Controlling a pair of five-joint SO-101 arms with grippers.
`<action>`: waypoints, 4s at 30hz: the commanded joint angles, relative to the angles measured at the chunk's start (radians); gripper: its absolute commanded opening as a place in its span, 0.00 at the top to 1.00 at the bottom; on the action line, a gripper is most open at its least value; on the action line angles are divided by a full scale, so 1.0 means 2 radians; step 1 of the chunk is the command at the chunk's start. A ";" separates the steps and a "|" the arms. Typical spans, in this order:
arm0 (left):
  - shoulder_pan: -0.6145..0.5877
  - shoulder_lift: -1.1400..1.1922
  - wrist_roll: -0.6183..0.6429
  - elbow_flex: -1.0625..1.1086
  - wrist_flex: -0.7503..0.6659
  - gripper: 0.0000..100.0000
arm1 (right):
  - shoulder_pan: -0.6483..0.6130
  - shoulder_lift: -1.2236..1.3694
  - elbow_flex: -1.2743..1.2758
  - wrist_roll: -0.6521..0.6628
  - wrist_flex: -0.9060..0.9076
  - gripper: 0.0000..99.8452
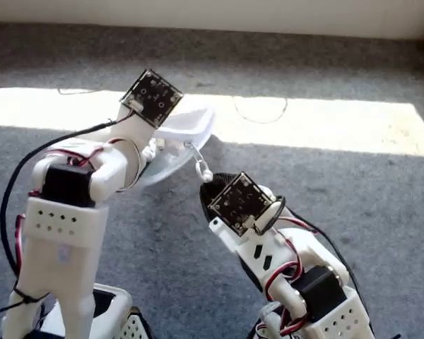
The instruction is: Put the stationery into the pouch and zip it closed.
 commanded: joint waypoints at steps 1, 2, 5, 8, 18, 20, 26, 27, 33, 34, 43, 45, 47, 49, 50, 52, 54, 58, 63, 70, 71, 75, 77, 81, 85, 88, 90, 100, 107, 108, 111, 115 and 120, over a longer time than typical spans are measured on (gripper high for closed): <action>0.006 0.074 -0.025 -0.104 -0.005 0.99 | 0.002 -0.038 0.022 -0.004 0.003 1.00; 0.013 0.093 -0.031 -0.122 -0.001 0.99 | 0.002 -0.046 0.028 -0.004 0.003 1.00; 0.041 0.149 -0.061 -0.182 0.039 0.99 | 0.002 -0.067 0.042 -0.005 0.001 1.00; 0.069 0.202 -0.077 -0.250 0.077 0.99 | 0.004 -0.083 0.069 -0.005 -0.026 1.00; 0.096 0.356 -0.074 -0.454 0.131 0.81 | 0.005 -0.115 0.132 -0.005 -0.081 1.00; 0.099 0.380 -0.074 -0.481 0.136 0.81 | 0.005 -0.122 0.132 -0.005 -0.080 1.00; 0.122 0.421 -0.076 -0.541 0.137 0.81 | 0.010 -0.133 0.149 -0.005 -0.082 1.00; 0.126 0.422 -0.076 -0.547 0.139 0.81 | 0.013 -0.135 0.152 -0.005 -0.085 1.00; 0.149 0.422 -0.077 -0.586 0.166 0.81 | 0.042 -0.155 0.173 -0.005 -0.113 1.00; 0.153 0.422 -0.077 -0.593 0.170 0.81 | 0.045 -0.158 0.175 -0.005 -0.115 1.00; 0.156 0.422 -0.076 -0.639 0.190 0.81 | 0.046 -0.175 0.181 -0.005 -0.121 1.00; 0.161 0.422 -0.076 -0.639 0.189 0.81 | 0.046 -0.175 0.181 -0.005 -0.120 1.00; 0.169 0.425 -0.076 -0.639 0.189 0.81 | 0.046 -0.175 0.181 -0.005 -0.119 1.00; 0.178 0.425 -0.076 -0.638 0.188 0.81 | 0.046 -0.175 0.181 -0.005 -0.119 1.00; 0.182 0.425 -0.076 -0.638 0.187 0.81 | 0.046 -0.175 0.181 -0.005 -0.119 1.00; 0.190 0.425 -0.077 -0.639 0.186 0.81 | 0.046 -0.175 0.181 -0.005 -0.119 1.00; 0.194 0.425 -0.077 -0.639 0.186 0.81 | 0.046 -0.175 0.181 -0.005 -0.119 1.00; 0.190 0.426 -0.077 -0.636 0.178 0.81 | 0.049 -0.175 0.181 -0.005 -0.119 1.00; 0.184 0.422 -0.077 -0.638 0.176 0.81 | 0.075 -0.175 0.181 -0.005 -0.121 1.00; 0.165 0.421 -0.074 -0.662 0.180 0.76 | 0.077 -0.170 0.181 -0.043 -0.138 1.00; 0.161 0.421 -0.073 -0.666 0.180 0.76 | 0.076 -0.169 0.179 -0.043 -0.138 1.00; 0.143 0.421 -0.073 -0.689 0.191 0.76 | 0.076 -0.169 0.177 -0.065 -0.138 1.00; 0.133 0.421 -0.056 -0.700 0.194 0.76 | 0.076 -0.169 0.177 -0.076 -0.139 1.00; 0.115 0.421 -0.030 -0.724 0.201 0.76 | 0.076 -0.169 0.181 -0.077 -0.175 1.00; 0.090 0.422 -0.016 -0.723 0.205 0.76 | 0.076 -0.169 0.182 -0.094 -0.181 1.00; 0.063 0.422 -0.016 -0.723 0.206 0.76 | 0.076 -0.169 0.181 -0.111 -0.188 1.00; 0.047 0.421 -0.016 -0.723 0.216 0.76 | 0.076 -0.168 0.181 -0.113 -0.195 1.00; -0.012 0.404 -0.003 -0.692 0.223 0.76 | 0.075 -0.168 0.181 -0.111 -0.216 1.00; 0.020 0.224 -0.002 -0.475 0.222 0.76 | 0.074 -0.168 0.181 -0.110 -0.243 1.00; 0.026 0.194 -0.002 -0.436 0.221 0.76 | 0.074 -0.168 0.181 -0.110 -0.246 1.00; 0.040 0.109 -0.002 -0.327 0.219 0.76 | 0.074 -0.168 0.181 -0.111 -0.246 1.00; 0.046 0.013 -0.002 -0.206 0.219 0.76 | 0.074 -0.168 0.181 -0.113 -0.246 1.00; 0.046 -0.076 -0.002 -0.081 0.218 0.75 | 0.074 -0.168 0.181 -0.114 -0.246 1.00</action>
